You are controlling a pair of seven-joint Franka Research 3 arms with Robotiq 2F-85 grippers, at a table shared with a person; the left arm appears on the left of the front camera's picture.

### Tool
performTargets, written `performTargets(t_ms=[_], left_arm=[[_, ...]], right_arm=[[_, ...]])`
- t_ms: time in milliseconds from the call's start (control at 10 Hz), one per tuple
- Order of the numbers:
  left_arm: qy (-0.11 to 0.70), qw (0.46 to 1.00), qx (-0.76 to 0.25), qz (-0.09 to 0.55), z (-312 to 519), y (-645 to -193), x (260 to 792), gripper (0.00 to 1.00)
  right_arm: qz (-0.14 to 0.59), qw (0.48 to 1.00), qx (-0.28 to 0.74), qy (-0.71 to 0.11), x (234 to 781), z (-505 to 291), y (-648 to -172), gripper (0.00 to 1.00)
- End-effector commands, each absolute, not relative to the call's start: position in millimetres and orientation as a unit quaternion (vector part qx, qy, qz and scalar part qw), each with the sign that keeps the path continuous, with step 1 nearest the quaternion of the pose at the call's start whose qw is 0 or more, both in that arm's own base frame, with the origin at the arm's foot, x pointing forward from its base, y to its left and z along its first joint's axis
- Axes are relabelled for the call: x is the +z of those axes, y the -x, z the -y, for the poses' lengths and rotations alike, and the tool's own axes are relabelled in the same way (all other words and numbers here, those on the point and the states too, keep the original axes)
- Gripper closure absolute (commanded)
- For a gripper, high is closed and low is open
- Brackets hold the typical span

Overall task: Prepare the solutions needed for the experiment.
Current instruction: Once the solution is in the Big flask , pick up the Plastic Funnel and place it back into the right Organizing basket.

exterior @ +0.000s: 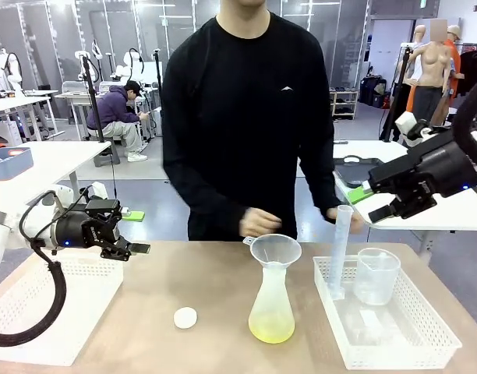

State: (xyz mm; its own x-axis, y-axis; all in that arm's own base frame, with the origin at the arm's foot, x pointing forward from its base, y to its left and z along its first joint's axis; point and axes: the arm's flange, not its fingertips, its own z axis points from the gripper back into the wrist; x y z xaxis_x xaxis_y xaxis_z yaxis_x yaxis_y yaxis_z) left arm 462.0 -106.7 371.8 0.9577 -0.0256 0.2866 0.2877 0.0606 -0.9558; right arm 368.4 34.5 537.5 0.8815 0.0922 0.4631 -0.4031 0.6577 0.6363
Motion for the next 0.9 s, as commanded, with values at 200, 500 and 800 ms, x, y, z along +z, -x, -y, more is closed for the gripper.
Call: performTargets(t_ms=[200,500,800], left_arm=[[0.678,0.72,-0.111,0.098,106.6,-464.3,372.5,0.0],[0.678,0.72,-0.111,0.098,106.6,-464.3,372.5,0.0],[0.678,0.72,-0.111,0.098,106.6,-464.3,372.5,0.0]], right_arm=[[0.207,0.901,0.137,-0.357,539.2,-45.0,-364.9,0.0],[0.207,0.901,0.137,-0.357,539.2,-45.0,-364.9,0.0],[0.207,0.913,0.1,-0.337,530.9,-59.0,-363.1,0.0]])
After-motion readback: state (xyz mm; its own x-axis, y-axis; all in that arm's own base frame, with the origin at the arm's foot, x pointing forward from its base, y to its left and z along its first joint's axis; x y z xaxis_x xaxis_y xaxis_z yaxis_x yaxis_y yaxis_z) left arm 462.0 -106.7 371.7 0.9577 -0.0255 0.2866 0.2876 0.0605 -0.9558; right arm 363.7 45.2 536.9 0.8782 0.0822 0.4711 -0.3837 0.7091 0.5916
